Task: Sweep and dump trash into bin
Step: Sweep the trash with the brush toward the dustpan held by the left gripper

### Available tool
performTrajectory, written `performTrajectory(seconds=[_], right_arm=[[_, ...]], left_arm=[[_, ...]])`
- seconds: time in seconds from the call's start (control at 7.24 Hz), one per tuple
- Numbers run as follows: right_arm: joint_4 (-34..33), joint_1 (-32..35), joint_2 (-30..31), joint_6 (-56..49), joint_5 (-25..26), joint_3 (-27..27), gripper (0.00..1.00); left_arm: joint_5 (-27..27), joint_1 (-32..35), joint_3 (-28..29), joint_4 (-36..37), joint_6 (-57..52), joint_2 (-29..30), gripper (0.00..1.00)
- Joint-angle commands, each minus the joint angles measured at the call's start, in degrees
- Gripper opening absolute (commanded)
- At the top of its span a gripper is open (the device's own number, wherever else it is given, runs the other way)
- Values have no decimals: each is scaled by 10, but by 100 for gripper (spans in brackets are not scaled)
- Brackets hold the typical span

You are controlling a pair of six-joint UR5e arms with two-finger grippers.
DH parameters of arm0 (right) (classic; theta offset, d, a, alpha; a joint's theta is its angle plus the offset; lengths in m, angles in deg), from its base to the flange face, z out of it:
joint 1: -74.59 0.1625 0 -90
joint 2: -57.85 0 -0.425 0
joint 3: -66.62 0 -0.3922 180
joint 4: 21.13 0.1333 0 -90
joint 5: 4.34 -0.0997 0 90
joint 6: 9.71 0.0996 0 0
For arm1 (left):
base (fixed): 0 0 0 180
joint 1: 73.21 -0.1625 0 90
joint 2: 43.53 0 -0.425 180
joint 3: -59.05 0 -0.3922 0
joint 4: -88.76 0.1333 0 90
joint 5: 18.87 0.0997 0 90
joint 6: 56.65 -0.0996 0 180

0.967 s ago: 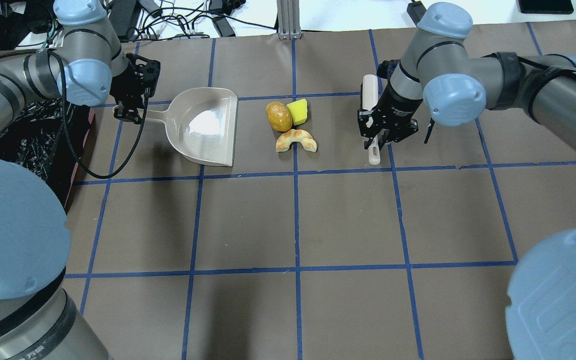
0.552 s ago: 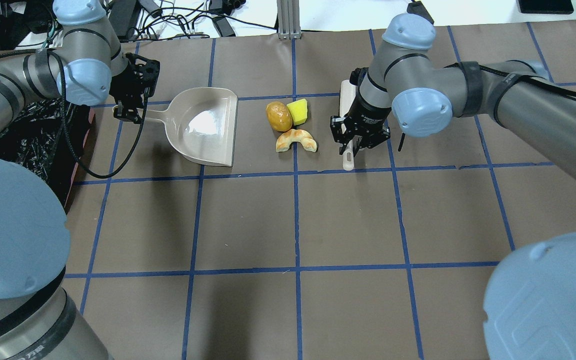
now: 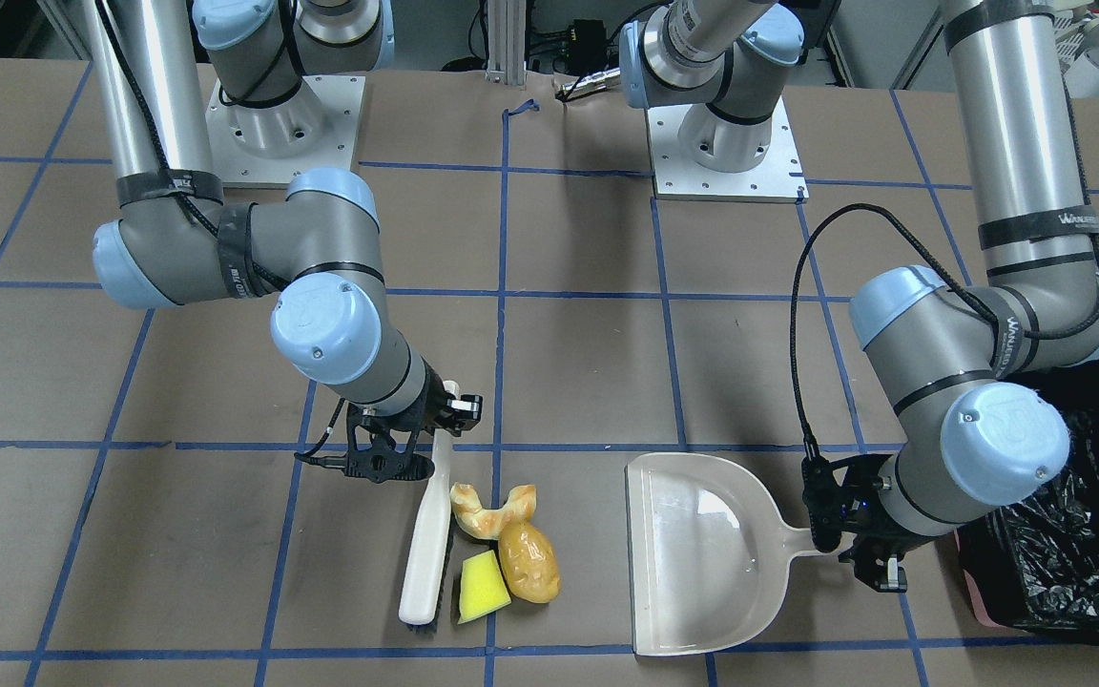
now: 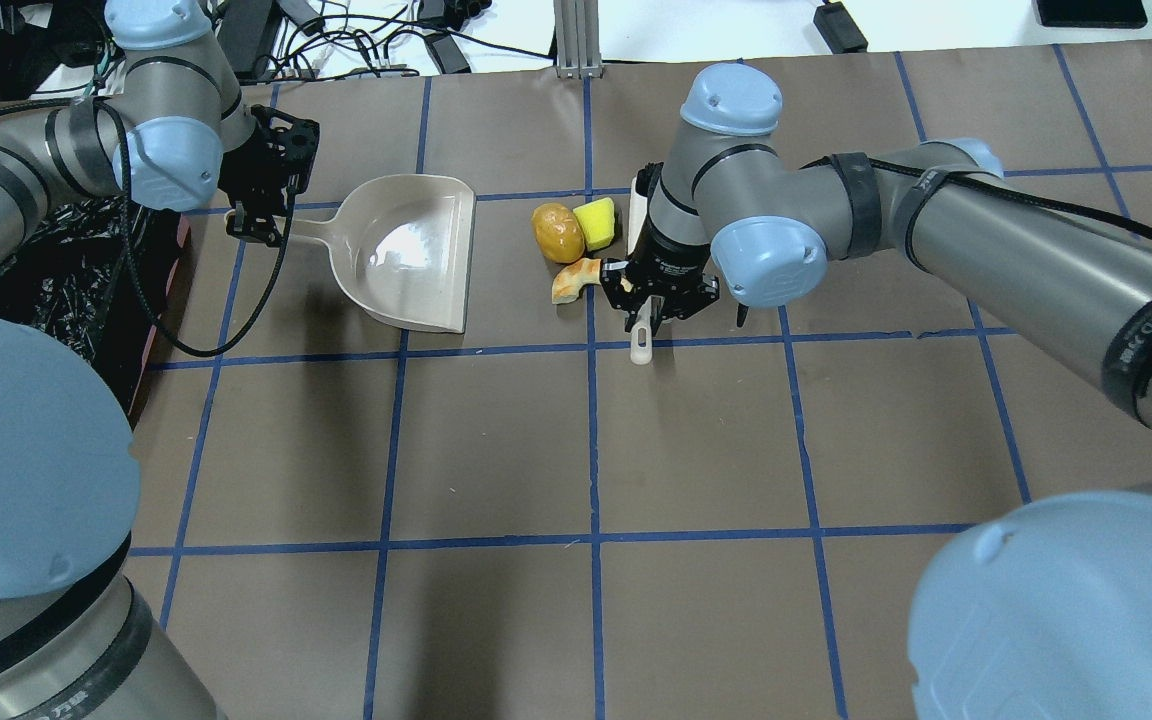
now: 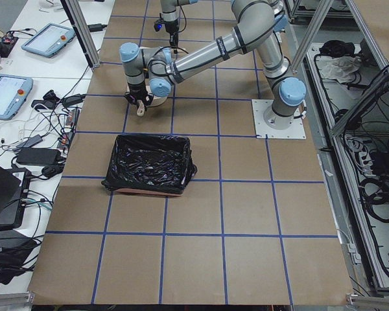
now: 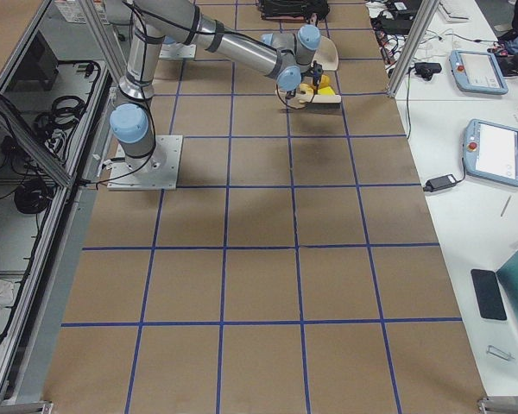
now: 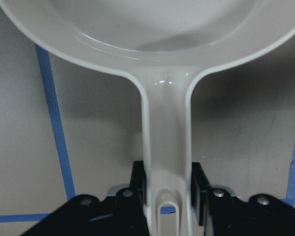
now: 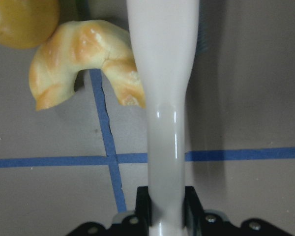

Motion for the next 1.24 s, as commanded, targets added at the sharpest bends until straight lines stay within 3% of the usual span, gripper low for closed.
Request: performTrajectory(seconds=[0.0, 0.69, 1.1], right_arm=[[-5, 23, -6, 35, -1, 3, 0], [-15, 102, -74, 168, -22, 110, 0], [-49, 144, -101, 222, -45, 134, 0]], left_arm=[[0, 0, 0, 0, 0, 0, 20], [0, 0, 0, 1, 1, 0, 20], [0, 0, 0, 1, 2, 0, 20]])
